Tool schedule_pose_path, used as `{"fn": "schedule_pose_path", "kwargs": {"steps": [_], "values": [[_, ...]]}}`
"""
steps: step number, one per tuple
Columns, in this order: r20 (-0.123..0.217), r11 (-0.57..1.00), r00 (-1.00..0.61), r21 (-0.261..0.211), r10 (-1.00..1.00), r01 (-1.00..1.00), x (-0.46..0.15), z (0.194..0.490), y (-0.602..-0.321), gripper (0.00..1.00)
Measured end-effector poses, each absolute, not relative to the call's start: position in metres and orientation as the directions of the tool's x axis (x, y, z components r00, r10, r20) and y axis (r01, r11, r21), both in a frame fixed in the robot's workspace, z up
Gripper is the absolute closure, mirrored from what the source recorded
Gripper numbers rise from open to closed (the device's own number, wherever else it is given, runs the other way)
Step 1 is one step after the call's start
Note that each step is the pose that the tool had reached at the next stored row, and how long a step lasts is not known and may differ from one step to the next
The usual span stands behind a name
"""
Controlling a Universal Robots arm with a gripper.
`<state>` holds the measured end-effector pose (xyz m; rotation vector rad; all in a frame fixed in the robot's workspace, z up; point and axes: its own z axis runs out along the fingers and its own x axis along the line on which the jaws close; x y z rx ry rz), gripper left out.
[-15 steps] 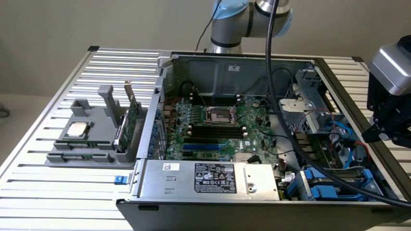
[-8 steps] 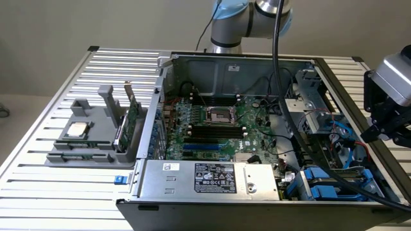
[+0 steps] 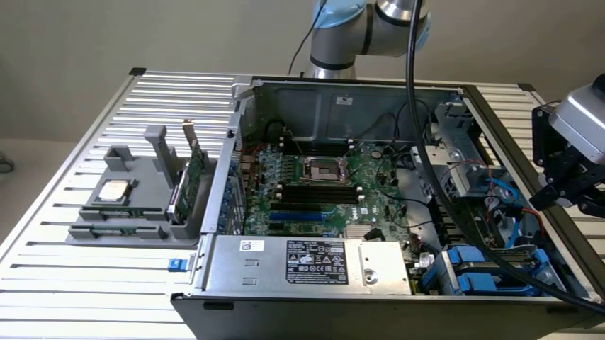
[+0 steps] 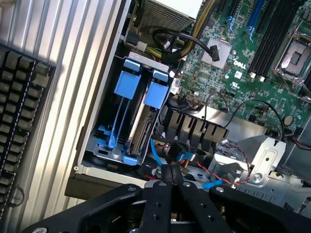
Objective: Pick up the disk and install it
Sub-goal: 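Insert the disk into the insertion slot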
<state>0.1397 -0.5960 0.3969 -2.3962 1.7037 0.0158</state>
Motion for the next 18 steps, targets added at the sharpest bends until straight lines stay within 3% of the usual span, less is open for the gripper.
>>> {"fn": "schedule_pose_path", "kwargs": {"steps": [11,18], "values": [[-0.125,-0.312,0.333,-0.157,-0.935,-0.937,0.1397,0.3969,-0.5960,0.89],[-0.135,-0.221,0.243,-0.160,-0.961,-0.962,0.1397,0.3953,-0.5960,0.89]]}}
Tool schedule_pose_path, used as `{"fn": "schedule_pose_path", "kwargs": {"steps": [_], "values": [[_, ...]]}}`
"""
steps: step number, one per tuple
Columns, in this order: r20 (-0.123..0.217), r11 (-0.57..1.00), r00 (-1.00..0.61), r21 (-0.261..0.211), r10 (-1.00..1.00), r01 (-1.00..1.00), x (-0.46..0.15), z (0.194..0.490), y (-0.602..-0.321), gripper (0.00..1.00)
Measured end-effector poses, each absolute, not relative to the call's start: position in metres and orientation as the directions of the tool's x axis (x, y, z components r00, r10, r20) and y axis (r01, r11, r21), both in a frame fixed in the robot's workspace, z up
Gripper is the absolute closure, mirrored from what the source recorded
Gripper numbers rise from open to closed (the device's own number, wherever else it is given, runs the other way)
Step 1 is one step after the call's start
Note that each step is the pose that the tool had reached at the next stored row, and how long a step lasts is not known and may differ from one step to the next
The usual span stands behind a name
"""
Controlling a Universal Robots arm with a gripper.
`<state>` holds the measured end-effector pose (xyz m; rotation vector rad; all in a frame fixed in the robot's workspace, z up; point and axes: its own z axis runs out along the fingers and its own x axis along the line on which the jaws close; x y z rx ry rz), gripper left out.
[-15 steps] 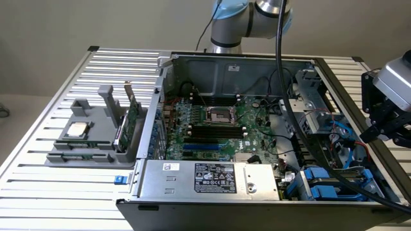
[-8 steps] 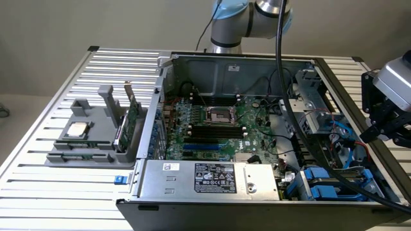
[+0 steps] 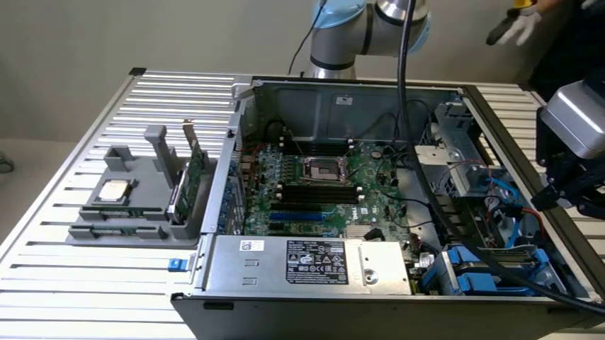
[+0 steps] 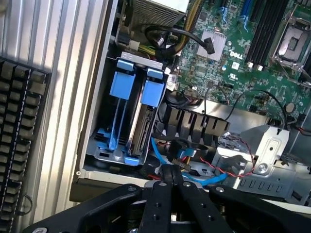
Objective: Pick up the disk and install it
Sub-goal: 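Insert the disk into the insertion slot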
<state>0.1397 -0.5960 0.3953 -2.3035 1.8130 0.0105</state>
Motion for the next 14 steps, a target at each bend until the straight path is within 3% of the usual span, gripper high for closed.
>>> {"fn": "schedule_pose_path", "kwargs": {"steps": [14], "values": [[-0.167,-0.023,0.051,-0.164,-0.985,-0.986,0.1397,0.3909,-0.5960,0.89]]}}
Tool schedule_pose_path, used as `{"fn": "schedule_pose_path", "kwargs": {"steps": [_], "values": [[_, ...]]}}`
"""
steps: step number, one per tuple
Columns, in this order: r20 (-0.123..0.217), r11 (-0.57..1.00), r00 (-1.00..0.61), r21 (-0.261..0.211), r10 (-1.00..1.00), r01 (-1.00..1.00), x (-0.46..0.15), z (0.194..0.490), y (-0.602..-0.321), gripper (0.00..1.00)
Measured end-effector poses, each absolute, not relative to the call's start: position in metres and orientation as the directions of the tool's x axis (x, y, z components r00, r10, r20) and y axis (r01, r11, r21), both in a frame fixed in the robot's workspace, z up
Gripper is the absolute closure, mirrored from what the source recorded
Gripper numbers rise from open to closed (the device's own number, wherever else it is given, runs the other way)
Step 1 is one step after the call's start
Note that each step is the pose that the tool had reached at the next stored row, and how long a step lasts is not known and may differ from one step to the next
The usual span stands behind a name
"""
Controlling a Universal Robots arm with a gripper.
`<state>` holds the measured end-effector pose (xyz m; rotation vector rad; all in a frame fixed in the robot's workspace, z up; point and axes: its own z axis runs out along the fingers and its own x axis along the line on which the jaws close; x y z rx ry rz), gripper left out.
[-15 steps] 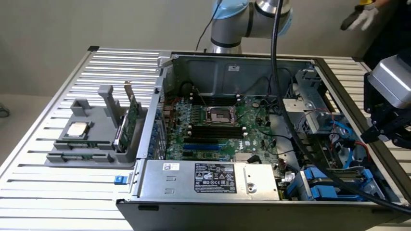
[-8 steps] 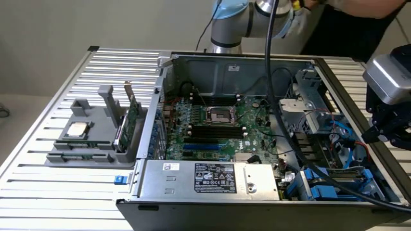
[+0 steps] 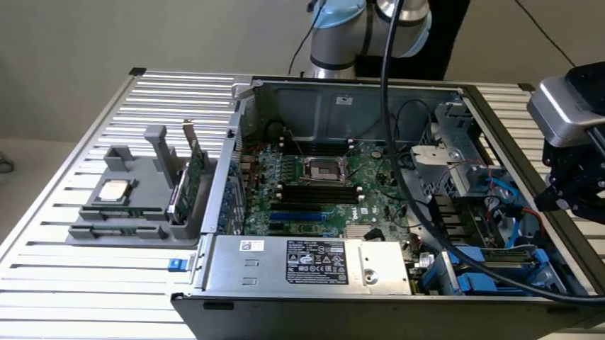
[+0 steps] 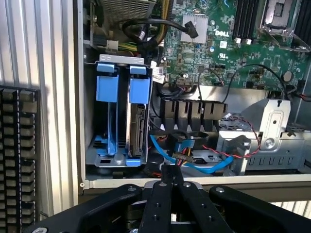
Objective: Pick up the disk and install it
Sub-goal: 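Insert the disk into the insertion slot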
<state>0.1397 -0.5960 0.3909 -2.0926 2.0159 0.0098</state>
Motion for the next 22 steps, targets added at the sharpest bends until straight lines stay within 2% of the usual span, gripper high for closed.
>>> {"fn": "schedule_pose_path", "kwargs": {"steps": [22], "values": [[-0.206,0.290,-0.255,-0.159,-0.945,-0.944,0.1397,0.3854,-0.5960,0.89]]}}
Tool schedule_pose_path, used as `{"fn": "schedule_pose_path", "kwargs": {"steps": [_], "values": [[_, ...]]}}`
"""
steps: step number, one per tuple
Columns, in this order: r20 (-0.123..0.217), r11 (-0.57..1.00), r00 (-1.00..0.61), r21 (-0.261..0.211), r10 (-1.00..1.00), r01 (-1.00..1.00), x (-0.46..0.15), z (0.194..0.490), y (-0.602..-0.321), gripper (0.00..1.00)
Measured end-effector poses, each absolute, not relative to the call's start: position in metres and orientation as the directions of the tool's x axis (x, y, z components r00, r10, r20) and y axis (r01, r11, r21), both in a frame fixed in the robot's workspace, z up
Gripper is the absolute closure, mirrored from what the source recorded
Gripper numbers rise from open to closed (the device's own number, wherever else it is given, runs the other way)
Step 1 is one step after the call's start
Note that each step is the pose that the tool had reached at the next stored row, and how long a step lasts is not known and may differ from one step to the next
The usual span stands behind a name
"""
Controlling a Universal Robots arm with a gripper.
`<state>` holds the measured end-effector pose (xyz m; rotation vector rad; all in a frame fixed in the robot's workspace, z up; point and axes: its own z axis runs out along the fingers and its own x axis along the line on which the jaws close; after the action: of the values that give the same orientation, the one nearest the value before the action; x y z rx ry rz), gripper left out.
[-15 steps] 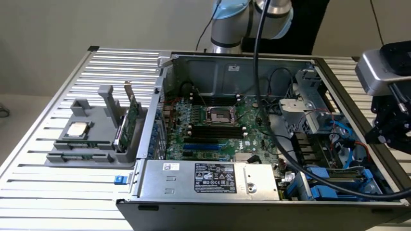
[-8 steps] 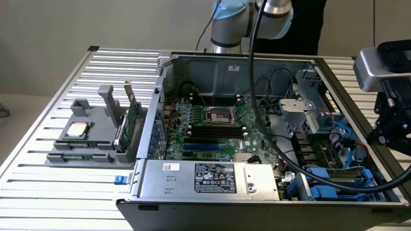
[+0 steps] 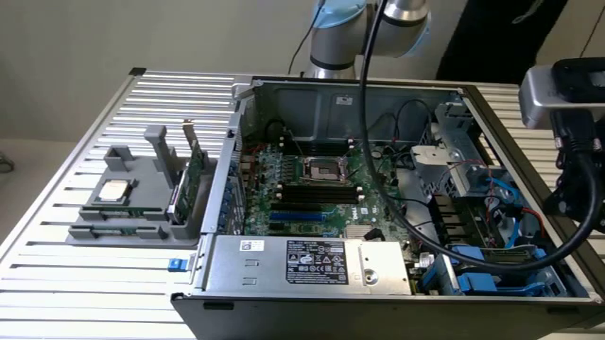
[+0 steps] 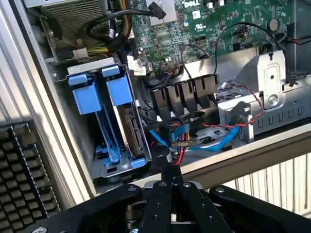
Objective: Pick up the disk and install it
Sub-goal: 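Insert the disk into the insertion slot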
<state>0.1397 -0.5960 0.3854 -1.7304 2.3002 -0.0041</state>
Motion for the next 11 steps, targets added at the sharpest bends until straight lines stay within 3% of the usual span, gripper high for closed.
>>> {"fn": "schedule_pose_path", "kwargs": {"steps": [11], "values": [[-0.209,0.421,-0.388,-0.148,-0.898,-0.895,0.1395,0.3843,-0.5960,0.89]]}}
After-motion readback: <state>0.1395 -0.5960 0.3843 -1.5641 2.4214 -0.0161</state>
